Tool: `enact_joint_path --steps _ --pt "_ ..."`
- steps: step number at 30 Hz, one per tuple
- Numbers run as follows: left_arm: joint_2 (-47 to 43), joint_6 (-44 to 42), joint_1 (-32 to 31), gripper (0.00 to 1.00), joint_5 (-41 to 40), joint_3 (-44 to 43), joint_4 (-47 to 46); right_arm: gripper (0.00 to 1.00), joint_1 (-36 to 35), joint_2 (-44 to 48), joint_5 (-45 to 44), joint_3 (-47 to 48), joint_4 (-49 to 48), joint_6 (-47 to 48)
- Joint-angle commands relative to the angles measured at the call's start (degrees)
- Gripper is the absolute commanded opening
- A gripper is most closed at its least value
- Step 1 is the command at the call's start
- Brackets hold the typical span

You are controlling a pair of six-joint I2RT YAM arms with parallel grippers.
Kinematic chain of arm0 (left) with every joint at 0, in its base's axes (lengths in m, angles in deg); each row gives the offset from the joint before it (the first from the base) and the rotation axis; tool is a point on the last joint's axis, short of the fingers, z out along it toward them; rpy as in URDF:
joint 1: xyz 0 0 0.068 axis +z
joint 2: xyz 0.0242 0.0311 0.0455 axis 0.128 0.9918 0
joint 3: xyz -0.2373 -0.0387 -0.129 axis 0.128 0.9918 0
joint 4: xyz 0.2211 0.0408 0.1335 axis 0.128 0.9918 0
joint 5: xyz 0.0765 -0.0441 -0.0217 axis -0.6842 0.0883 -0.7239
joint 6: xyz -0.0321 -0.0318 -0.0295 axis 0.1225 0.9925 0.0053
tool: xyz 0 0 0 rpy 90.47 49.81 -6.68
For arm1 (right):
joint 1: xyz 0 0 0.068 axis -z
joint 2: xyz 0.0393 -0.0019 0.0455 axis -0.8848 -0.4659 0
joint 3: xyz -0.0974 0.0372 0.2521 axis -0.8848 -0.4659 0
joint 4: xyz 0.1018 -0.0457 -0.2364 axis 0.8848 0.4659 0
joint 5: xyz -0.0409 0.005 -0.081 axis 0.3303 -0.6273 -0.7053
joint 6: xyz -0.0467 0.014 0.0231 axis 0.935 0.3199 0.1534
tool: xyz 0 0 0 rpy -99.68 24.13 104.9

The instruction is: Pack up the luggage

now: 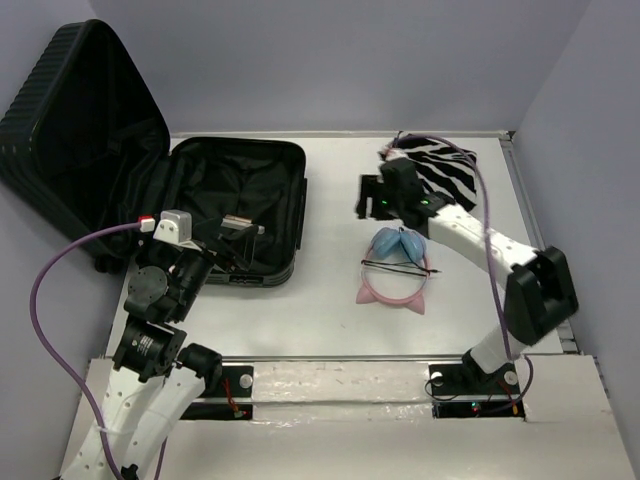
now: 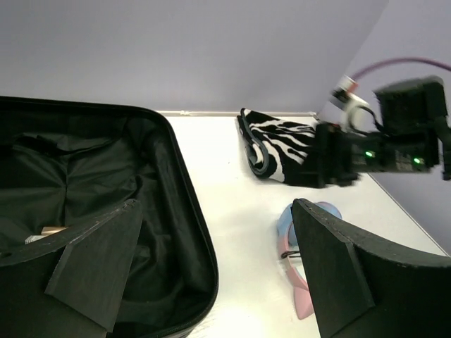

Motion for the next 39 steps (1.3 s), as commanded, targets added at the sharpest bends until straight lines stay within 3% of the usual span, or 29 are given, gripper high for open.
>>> enact_joint_path --steps 1,8,15,20,25,29,39 --pt "-0.81 -0.33 -0.33 0.99 0.31 -2.37 -2.31 0.71 9.12 12.11 -8.22 -16.05 4.86 -1.8" --pt "-0.64 -0.42 -0.77 0.99 0.31 -2.28 -2.39 0.71 11.68 20.14 -12.79 -28.36 9.8 -6.9" --pt "-0.64 -0.25 -1.12 0.99 0.4 -2.28 -2.4 0.63 15.21 26.55 -10.78 -33.03 10.41 -8.04" --pt "-0.73 -0.25 -1.12 0.99 0.4 -2.28 -2.4 0.57 15.74 26.47 -6.56 -34.79 10.5 -8.39" --pt "-0.81 -0.33 -1.12 0.99 0.49 -2.28 -2.4 0.57 15.74 27.97 -1.46 -36.73 10.77 -9.62" --pt "-0.81 -0.42 -1.03 0.99 0.31 -2.28 -2.4 0.57 15.74 23.67 -2.41 -35.85 10.94 -10.85" --pt "-0.9 -0.51 -1.03 0.99 0.05 -2.28 -2.31 0.31 15.74 18.39 -3.39 -35.06 6.46 -11.73"
